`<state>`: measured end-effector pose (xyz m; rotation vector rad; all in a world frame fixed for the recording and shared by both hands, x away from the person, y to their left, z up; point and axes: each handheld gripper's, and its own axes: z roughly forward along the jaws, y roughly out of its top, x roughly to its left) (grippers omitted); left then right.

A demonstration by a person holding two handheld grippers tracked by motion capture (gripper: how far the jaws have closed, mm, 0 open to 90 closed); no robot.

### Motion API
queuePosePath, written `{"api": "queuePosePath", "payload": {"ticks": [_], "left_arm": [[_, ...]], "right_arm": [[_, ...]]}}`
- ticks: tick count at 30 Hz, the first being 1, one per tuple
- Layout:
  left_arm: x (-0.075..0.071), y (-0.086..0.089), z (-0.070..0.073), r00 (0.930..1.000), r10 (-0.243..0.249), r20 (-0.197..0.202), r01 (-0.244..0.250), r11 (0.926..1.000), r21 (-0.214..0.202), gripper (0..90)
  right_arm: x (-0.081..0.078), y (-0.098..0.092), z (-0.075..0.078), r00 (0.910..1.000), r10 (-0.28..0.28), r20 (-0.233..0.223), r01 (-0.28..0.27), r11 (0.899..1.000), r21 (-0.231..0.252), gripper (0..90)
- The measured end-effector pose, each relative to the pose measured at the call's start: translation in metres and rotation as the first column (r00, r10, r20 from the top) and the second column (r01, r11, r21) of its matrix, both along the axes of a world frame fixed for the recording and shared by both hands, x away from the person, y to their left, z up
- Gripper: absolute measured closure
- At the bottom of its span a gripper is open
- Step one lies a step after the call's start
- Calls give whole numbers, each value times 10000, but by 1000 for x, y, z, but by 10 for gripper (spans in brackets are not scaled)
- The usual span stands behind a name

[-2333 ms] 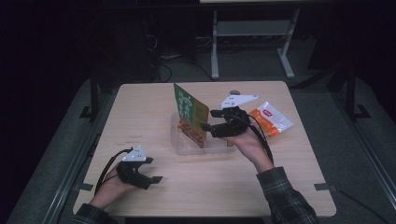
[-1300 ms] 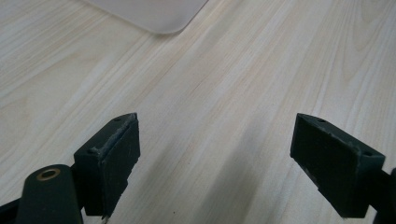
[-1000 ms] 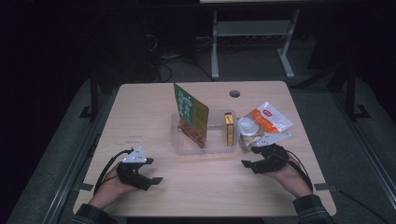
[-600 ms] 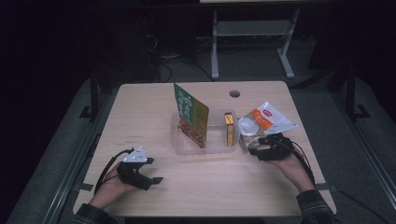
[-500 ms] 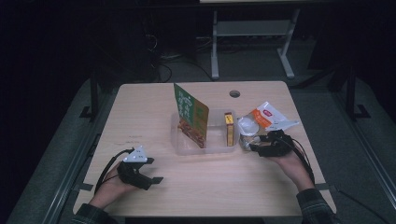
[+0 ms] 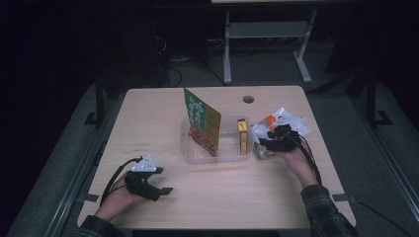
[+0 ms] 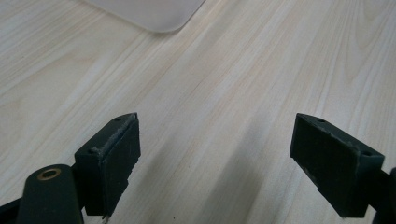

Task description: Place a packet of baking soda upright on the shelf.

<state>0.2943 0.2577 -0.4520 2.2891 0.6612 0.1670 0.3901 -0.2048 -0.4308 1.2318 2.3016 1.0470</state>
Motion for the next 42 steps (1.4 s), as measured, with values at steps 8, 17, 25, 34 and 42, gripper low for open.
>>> {"api": "queuePosePath", "payload": {"ticks": [8,17,25,34,42], "left_arm": [[0,0,0,10000,-2,-25,2,10000,-19,157],[-1,0,0,10000,-32,-34,32,10000,-30,157],[-1,1,1,10000,-37,-18,37,10000,-73,157],[-1,2,0,10000,-46,-77,46,10000,-7,157],[-1,1,1,10000,5,-56,-5,10000,-82,157]], "right_arm": [[18,13,-10,10000,83,-18,-84,9997,-251,582],[25,20,-18,9996,224,-164,-235,9971,-719,656],[17,11,-11,9969,584,-528,-626,9947,-815,840],[9,0,-7,9946,453,-929,-558,9919,-1141,896],[-10,-18,-3,9884,695,-1351,-886,9860,-1413,900]]}}
